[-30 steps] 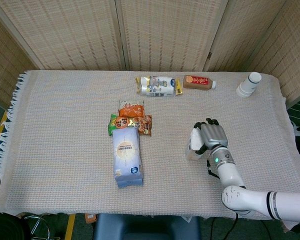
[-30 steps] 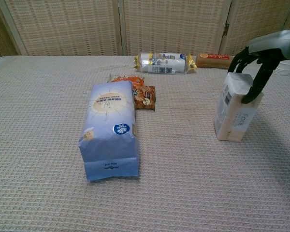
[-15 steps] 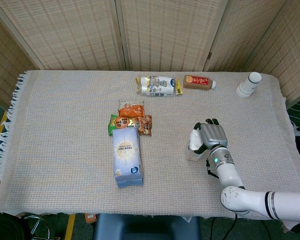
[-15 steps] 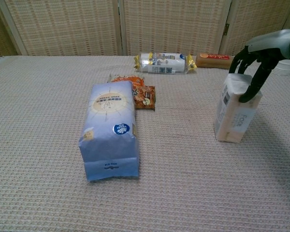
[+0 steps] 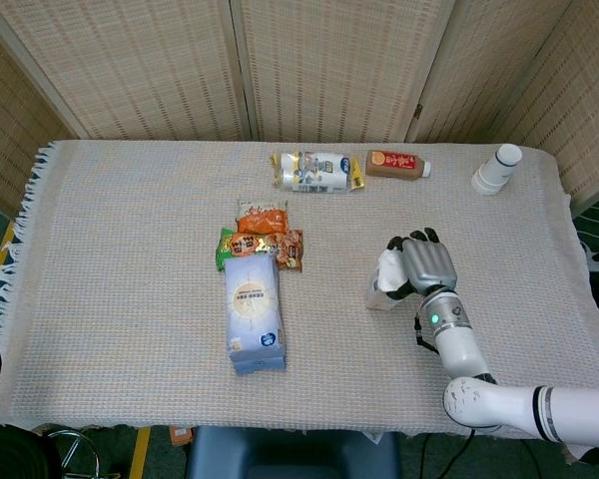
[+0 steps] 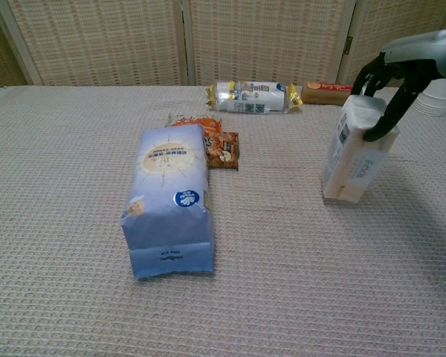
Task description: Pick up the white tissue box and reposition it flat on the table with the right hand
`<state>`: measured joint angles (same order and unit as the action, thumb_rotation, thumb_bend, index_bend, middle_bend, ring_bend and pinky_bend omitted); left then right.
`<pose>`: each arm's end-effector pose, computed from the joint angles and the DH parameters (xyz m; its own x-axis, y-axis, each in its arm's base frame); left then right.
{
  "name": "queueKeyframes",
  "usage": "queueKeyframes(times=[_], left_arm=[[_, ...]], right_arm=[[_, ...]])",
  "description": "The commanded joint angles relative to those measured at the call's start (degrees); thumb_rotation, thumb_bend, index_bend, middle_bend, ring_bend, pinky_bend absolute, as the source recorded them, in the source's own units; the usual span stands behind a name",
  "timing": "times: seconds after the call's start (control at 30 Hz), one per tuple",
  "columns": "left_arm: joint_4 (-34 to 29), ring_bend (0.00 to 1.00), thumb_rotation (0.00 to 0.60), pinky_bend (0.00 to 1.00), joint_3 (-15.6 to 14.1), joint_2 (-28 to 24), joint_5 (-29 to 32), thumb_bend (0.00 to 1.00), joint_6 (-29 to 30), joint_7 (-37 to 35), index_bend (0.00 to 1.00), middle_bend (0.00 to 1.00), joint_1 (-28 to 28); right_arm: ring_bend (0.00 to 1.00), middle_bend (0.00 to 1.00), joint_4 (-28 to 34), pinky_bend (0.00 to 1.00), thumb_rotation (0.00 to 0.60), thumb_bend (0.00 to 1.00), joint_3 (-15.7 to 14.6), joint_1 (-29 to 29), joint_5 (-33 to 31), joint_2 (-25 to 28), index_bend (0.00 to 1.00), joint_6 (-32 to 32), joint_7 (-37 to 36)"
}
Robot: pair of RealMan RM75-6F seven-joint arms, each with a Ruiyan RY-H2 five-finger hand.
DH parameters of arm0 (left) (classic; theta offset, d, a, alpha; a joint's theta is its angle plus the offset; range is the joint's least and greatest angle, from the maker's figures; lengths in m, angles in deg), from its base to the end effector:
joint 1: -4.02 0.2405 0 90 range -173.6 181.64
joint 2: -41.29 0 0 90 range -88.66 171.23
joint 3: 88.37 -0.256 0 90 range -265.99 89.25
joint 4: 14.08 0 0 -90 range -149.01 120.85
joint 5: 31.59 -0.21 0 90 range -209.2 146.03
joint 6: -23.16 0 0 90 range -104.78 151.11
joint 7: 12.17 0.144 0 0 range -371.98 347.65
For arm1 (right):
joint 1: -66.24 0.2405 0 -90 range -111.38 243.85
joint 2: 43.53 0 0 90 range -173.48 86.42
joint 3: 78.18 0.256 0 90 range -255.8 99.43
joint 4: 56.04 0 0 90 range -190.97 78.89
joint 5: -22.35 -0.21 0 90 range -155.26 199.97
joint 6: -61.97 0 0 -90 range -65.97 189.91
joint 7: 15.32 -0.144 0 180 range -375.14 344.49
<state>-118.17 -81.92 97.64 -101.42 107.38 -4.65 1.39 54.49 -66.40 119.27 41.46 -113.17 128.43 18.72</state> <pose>-0.3180 0.1742 0.2011 0.4196 0.0088 0.9077 0.8713 0.2763 -0.4055 -0.1339 -0.3482 0.0758 0.3349 -0.3664 0.8681 -0.9287 0.0273 0.3698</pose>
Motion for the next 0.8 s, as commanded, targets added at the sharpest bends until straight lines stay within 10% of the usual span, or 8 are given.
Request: queueKeyframes(times=[0.03, 0.4, 0.8], left_arm=[[0.0, 0.00, 0.600, 0.11, 0.0, 0.0, 0.1, 0.53, -0.1, 0.0, 0.14, 0.00, 0.0], [-0.1, 0.00, 0.600, 0.11, 0.1, 0.0, 0.4, 0.53, -0.1, 0.2, 0.14, 0.00, 0.0], [-0.1, 0.00, 0.600, 0.11, 0.1, 0.2, 0.7, 0.52, -0.3, 0.6, 0.14, 0.00, -0.2]], right_arm=[[0.35, 0.44, -0.9, 0.00, 0.600, 0.19, 1.6, -3.8, 7.8, 0.3, 0.44, -2.5, -9.0], [0.45, 0.49, -12.6, 0.00, 0.600, 0.24, 5.6, -17.6, 37.3, -2.8, 0.44, -10.7, -52.5], [0.45, 0.50, -32.8, 0.00, 0.600, 0.28, -0.2, -21.5, 61.5, -8.5, 0.48, -13.1, -86.4]])
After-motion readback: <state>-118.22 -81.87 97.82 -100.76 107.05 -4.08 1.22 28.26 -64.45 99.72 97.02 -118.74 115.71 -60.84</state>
